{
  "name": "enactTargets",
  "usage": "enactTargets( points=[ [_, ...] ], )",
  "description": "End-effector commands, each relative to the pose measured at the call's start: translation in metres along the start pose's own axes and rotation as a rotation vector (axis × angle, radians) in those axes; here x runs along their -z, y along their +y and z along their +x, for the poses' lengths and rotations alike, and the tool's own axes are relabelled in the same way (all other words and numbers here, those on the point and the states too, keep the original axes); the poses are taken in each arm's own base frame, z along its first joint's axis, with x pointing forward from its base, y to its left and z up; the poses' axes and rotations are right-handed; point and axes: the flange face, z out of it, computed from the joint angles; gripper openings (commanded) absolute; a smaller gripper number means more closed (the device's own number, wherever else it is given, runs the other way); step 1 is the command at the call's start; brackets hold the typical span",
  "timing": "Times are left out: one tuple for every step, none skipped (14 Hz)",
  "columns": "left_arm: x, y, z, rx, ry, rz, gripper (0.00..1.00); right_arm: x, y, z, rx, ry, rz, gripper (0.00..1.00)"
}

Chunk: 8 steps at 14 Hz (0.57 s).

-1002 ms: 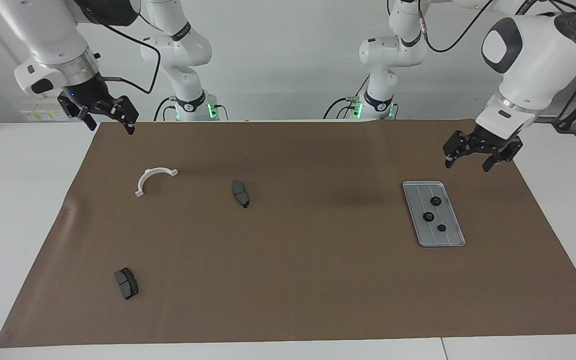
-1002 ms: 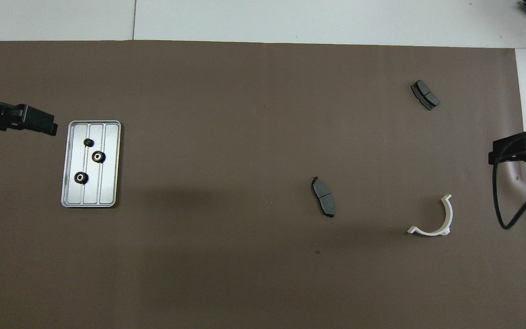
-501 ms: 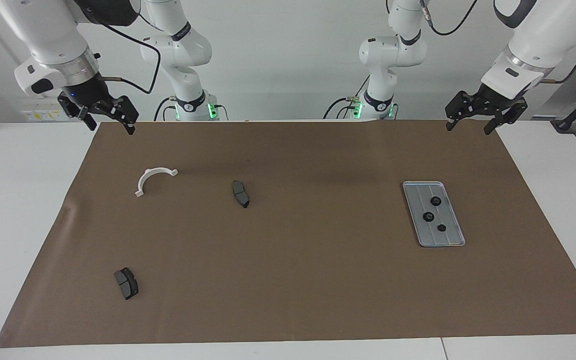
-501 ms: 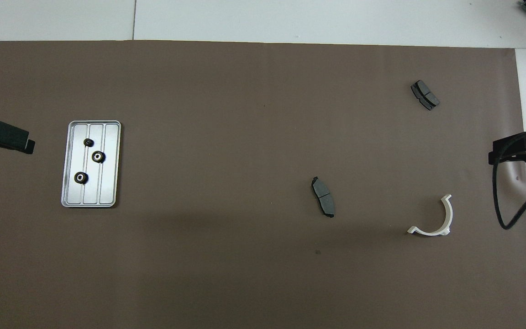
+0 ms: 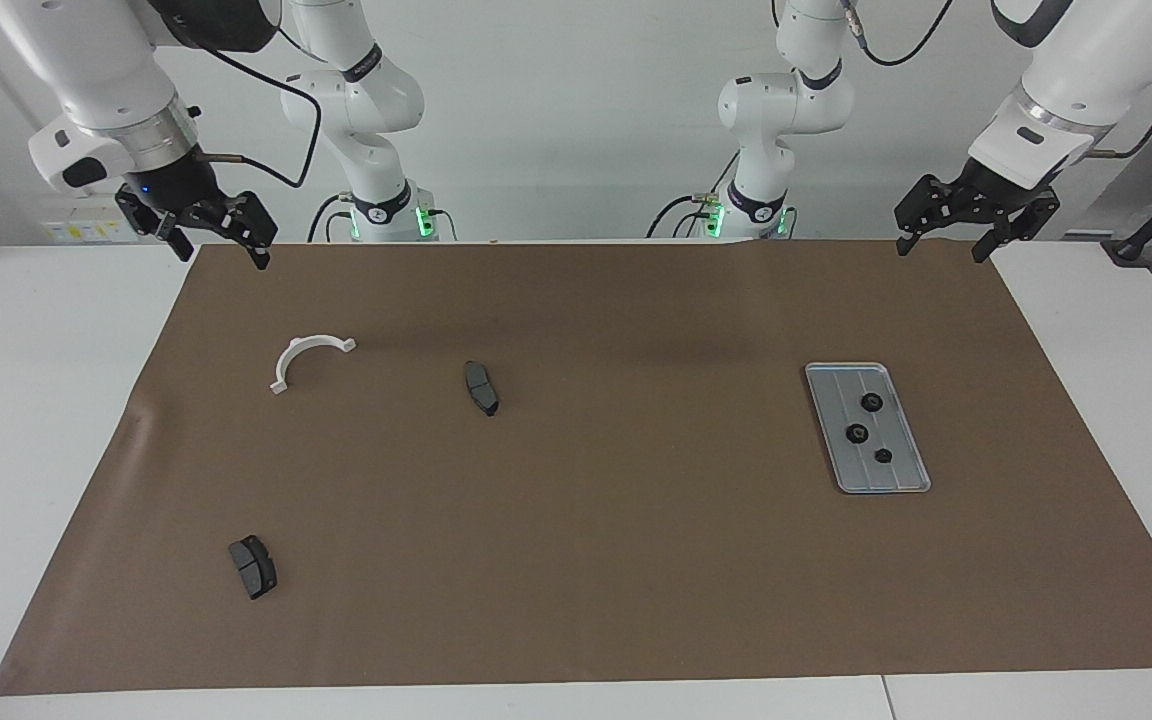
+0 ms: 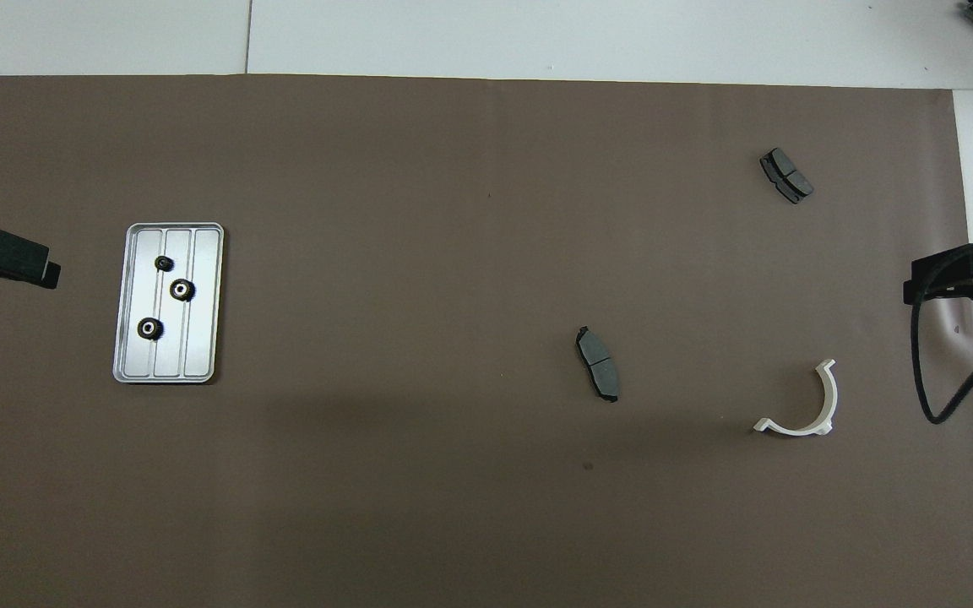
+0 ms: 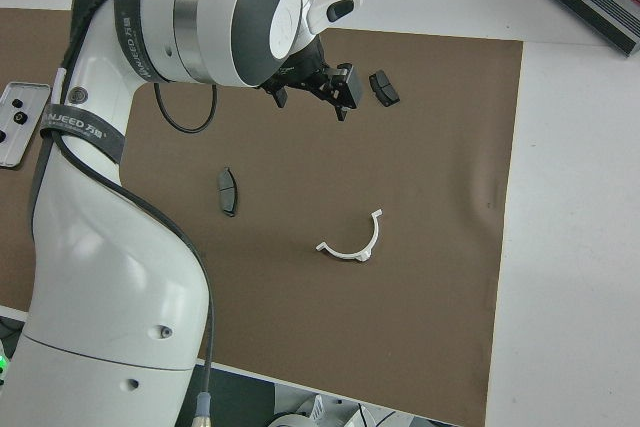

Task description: Pick bearing gear from pile to tray

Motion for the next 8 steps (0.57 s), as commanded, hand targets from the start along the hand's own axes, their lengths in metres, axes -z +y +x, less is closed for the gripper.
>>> enactTargets(
  points=[
    [0.0023,-0.0008,-0.0052,-0.004,0.025,0.054,1.0,0.0032,0.0013,-0.0053,0.024,-0.001,0.014,1.0],
    [0.0017,-0.0003,-0.0044,-0.005,0.023,0.071,1.0,0.0025,0.0012,-0.0047,0.024,-0.001,0.014,1.0],
    [0.0031,-0.0004,-0.0045,-0.004,0.026,0.073,1.0,0.0032,0.0013,-0.0053,0.024,-0.001,0.014,1.0],
    [0.0031,0.0004,-0.0044,-0.004,0.026,0.073,1.0,0.0024,0.0003,-0.0049,0.025,-0.003,0.014,1.0],
    [0.0024,0.0005,-0.0043,-0.001,0.025,0.071,1.0,0.0033,0.0012,-0.0051,0.024,0.0,0.014,1.0],
    [0.0017,0.0005,-0.0043,0.001,0.024,0.071,1.0,0.0032,0.0013,-0.0053,0.024,-0.001,0.014,1.0],
    [0.0024,0.0016,-0.0047,0.001,0.025,0.069,1.0,0.0032,0.0013,-0.0053,0.024,-0.001,0.014,1.0],
    [0.0017,0.0016,-0.0047,0.005,0.024,0.069,1.0,0.0024,0.0012,-0.0048,0.024,-0.003,0.014,1.0]
  ],
)
